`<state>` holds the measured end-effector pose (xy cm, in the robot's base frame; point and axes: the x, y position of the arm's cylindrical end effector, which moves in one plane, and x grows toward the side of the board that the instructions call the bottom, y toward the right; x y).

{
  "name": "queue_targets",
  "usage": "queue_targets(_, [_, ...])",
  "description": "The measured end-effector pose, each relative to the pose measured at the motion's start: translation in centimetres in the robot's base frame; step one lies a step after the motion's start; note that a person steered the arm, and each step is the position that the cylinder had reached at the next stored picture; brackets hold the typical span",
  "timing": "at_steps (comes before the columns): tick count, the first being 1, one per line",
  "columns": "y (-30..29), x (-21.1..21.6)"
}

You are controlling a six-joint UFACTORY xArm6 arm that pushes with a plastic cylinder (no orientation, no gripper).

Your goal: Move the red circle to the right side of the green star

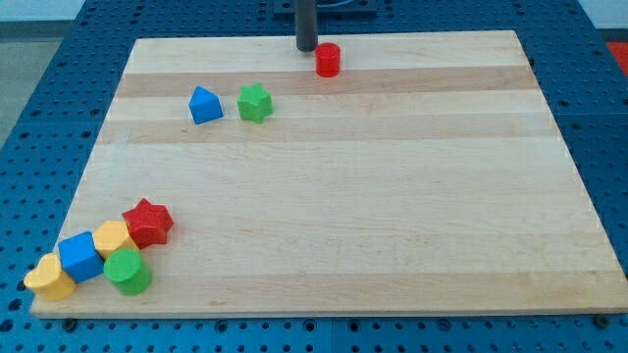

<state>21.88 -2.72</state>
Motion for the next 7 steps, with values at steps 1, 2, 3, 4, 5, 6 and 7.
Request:
queue_targets(1, [2.2,0.1])
queue_targets(2, [5.4,0.2])
queue_targets(3, [6.1,0.2])
queue_targets(4, [6.1,0.6])
queue_targets(5, [6.0,1.4])
queue_targets(6, [6.0,3.6])
queue_targets(7, [5.9,4.4])
